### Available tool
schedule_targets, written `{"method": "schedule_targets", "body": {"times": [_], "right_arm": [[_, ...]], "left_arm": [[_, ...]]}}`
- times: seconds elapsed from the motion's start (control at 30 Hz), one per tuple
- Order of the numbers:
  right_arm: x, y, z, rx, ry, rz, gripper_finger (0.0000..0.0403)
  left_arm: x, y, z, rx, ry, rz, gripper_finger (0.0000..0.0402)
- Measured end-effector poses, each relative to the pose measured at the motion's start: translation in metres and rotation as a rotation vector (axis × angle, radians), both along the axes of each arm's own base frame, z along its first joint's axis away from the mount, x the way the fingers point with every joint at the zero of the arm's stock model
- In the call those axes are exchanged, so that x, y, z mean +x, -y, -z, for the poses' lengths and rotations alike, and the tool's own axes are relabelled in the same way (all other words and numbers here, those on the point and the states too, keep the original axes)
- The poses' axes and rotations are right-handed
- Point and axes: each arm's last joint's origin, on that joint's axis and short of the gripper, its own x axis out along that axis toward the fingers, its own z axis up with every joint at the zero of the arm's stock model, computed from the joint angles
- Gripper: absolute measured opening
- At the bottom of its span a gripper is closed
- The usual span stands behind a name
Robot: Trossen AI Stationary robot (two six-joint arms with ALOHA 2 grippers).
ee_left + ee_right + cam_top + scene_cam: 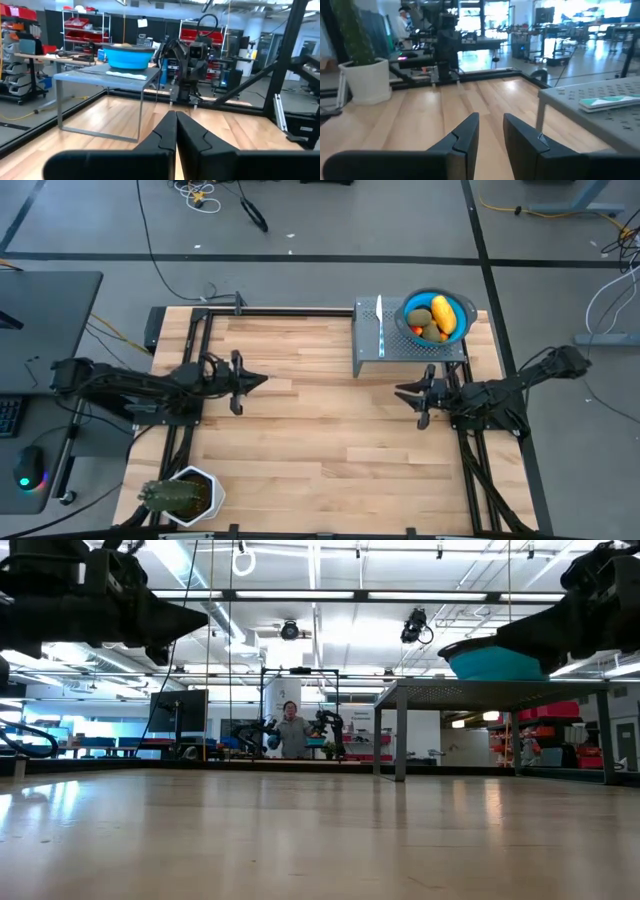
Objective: Pick & Place Fruit
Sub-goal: Return to Home Position
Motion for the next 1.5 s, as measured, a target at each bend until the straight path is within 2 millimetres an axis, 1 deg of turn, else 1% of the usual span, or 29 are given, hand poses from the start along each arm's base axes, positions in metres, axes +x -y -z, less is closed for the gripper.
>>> {"method": "schedule_targets", "body": {"times": [0.13, 0.27, 0.47, 0.63, 0.73, 0.9, 0.93, 1.17, 1.33, 1.5], "right_arm": [[-0.004, 0.000, -0.002, -0.006, 0.014, 0.060, 0.0099], [-0.007, -0.003, -0.004, -0.012, 0.030, 0.063, 0.0099], [-0.011, -0.004, 0.003, -0.005, -0.022, 0.112, 0.0099], [-0.012, -0.005, 0.005, 0.002, -0.043, 0.117, 0.0097], [-0.012, -0.005, 0.005, -0.007, -0.045, 0.117, 0.0076], [-0.012, -0.005, 0.005, -0.020, -0.050, 0.114, 0.0013], [-0.012, -0.005, 0.006, -0.027, -0.054, 0.110, 0.0008], [-0.012, -0.005, 0.005, -0.072, -0.065, 0.106, 0.0003], [-0.010, -0.005, -0.008, -0.101, -0.048, 0.012, 0.0002], [-0.008, -0.001, -0.009, -0.095, -0.050, -0.047, 0.0001]], "left_arm": [[-0.008, 0.000, -0.002, -0.005, -0.012, -0.023, 0.0010], [-0.017, 0.001, -0.001, -0.033, -0.034, -0.024, 0.0005], [-0.029, 0.006, 0.004, -0.028, -0.093, -0.022, 0.0008], [-0.035, 0.012, 0.002, 0.009, -0.081, -0.004, 0.0009], [-0.037, 0.016, 0.001, 0.048, -0.072, 0.031, 0.0006], [-0.039, 0.019, 0.002, 0.054, -0.075, 0.063, 0.0007], [-0.039, 0.020, 0.003, 0.054, -0.080, 0.065, 0.0008], [-0.040, 0.023, 0.004, 0.060, -0.092, 0.113, 0.0005], [-0.040, 0.023, 0.004, 0.087, -0.092, 0.099, 0.0010], [-0.040, 0.023, 0.003, 0.087, -0.083, 0.091, 0.0015]]}}
